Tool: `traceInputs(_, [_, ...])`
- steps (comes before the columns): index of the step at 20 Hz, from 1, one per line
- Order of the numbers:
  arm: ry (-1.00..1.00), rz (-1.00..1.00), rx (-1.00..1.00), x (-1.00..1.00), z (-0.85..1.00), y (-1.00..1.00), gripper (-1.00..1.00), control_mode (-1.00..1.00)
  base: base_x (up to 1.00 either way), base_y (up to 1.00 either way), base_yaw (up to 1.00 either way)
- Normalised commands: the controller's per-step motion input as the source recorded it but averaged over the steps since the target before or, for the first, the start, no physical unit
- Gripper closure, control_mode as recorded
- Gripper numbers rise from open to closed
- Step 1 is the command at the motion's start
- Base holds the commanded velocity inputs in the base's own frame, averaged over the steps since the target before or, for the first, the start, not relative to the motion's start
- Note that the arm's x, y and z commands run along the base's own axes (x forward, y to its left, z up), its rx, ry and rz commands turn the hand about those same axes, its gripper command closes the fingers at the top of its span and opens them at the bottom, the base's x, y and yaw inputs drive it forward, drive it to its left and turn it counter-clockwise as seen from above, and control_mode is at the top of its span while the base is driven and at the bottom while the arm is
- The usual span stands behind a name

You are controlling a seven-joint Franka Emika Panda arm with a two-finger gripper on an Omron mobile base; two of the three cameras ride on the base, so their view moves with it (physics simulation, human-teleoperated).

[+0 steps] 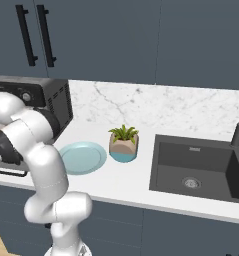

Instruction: Pick up the kebab skewer and baguette bread, and place them inside the toaster oven. Close the toaster oven door and start by setting the timer.

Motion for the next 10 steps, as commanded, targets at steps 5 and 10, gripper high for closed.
traceInputs(5, [0.02, 0.02, 0.05, 0.35, -0.08, 0.0, 1.0, -1.0, 0.0, 0.0, 0.0])
traceInputs(10, [0.02, 0.02, 0.02, 0.11, -0.28, 0.0, 1.0, -1.0, 0.0, 0.0, 0.0])
